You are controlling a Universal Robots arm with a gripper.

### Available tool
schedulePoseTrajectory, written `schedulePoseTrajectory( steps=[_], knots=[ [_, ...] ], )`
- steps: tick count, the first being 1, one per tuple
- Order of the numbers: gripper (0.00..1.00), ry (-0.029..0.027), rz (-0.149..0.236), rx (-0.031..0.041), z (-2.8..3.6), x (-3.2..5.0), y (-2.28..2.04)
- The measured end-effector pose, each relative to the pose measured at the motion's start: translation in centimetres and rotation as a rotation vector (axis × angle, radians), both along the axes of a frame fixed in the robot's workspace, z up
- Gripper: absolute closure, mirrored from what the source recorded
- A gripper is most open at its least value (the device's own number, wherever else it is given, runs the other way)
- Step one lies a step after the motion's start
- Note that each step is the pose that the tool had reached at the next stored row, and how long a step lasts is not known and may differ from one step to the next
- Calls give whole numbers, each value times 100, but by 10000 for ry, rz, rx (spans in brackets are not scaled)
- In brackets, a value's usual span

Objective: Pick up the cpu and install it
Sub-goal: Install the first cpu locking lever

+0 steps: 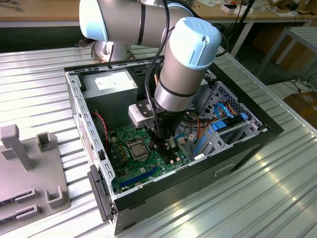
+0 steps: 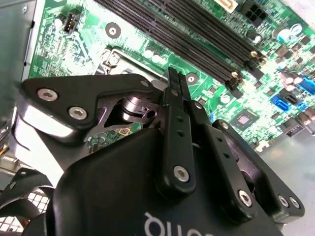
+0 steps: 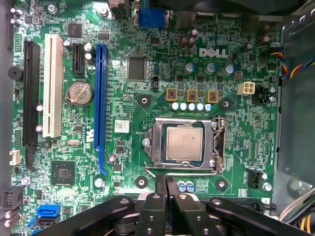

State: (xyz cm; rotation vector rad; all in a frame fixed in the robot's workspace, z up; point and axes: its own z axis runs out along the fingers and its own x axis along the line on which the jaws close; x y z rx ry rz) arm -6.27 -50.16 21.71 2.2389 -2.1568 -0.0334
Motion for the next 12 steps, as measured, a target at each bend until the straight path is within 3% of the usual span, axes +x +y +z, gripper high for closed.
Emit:
schedulePoseTrajectory(
  steps=[5,12],
  knots=[
    [85,0,1,0,0,-106,30],
    [85,0,7,0,0,-112,31]
  ],
)
